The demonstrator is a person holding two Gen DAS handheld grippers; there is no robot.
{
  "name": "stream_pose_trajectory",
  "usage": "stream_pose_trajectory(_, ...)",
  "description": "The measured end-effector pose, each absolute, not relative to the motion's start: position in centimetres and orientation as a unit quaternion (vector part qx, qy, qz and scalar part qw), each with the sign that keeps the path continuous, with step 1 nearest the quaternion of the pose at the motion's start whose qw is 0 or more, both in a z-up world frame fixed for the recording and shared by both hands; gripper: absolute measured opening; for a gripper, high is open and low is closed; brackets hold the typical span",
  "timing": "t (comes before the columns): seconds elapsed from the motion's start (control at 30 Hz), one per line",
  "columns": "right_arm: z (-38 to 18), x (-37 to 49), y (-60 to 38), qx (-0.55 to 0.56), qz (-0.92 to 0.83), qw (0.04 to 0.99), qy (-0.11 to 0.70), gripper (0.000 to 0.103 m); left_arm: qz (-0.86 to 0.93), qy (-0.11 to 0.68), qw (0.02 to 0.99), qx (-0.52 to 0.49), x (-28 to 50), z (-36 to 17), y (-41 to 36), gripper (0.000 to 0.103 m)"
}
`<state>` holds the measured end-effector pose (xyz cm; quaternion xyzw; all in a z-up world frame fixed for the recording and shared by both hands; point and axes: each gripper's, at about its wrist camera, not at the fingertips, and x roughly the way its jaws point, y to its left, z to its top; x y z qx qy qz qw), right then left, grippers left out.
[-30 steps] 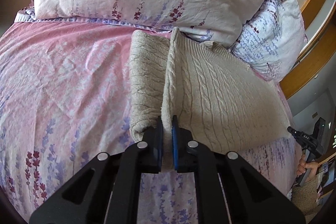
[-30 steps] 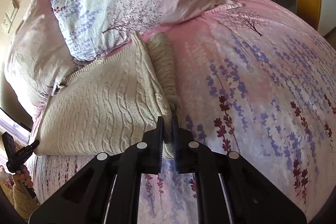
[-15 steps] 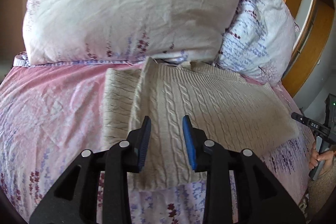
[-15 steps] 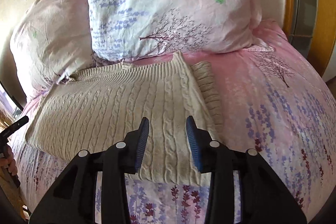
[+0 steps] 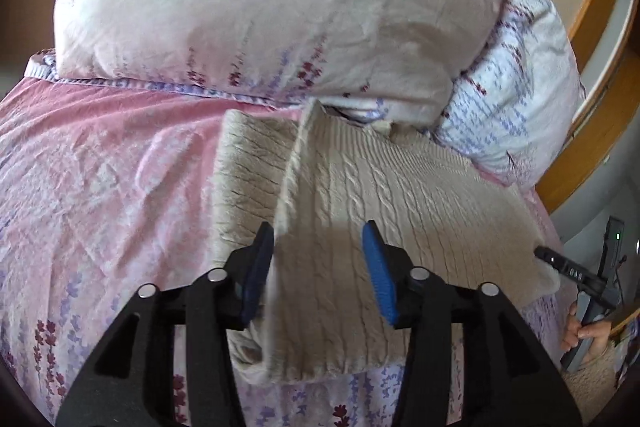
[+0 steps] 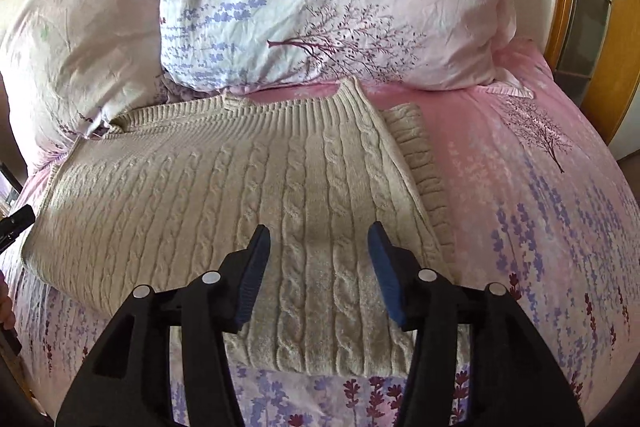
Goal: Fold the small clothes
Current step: 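Open both grippers and withdraw from the folded sweater, then grasp the side edge of the beige sweater with the left gripper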
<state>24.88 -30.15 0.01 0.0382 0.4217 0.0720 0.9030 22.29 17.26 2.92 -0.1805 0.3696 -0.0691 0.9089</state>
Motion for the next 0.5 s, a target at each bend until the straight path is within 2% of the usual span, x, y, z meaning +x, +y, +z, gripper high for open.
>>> stream_pose_trajectory(0.17, 0.0, 25.1, -28.3, 0.025, 0.089, 0.904, 0.417, 0.055, -0.046, 0.382, 0.885, -0.263, 23.6, 2.3, 21.3, 0.05)
stream_pose_trajectory(0.33, -0.8, 25.7, -26.7, 0.02, 0.092, 0.9, 0.426, 0.056, -0.051, 0.406, 0.861, -0.301, 24.6, 0.7, 22.5, 0.052)
stream_pose_trajectory(0.43, -1.2, 26.1, -26.3, 0.016, 0.084, 0.897, 0.433, 0.058, -0.061, 0.405, 0.861, -0.302, 24.8, 0.7, 22.1, 0.06)
stream_pose_trajectory(0.5, -1.4, 26.2, -26.3, 0.018, 0.082, 0.895, 0.438, 0.066, -0.064, 0.405, 0.862, -0.299, 25.0, 0.8, 21.8, 0.07)
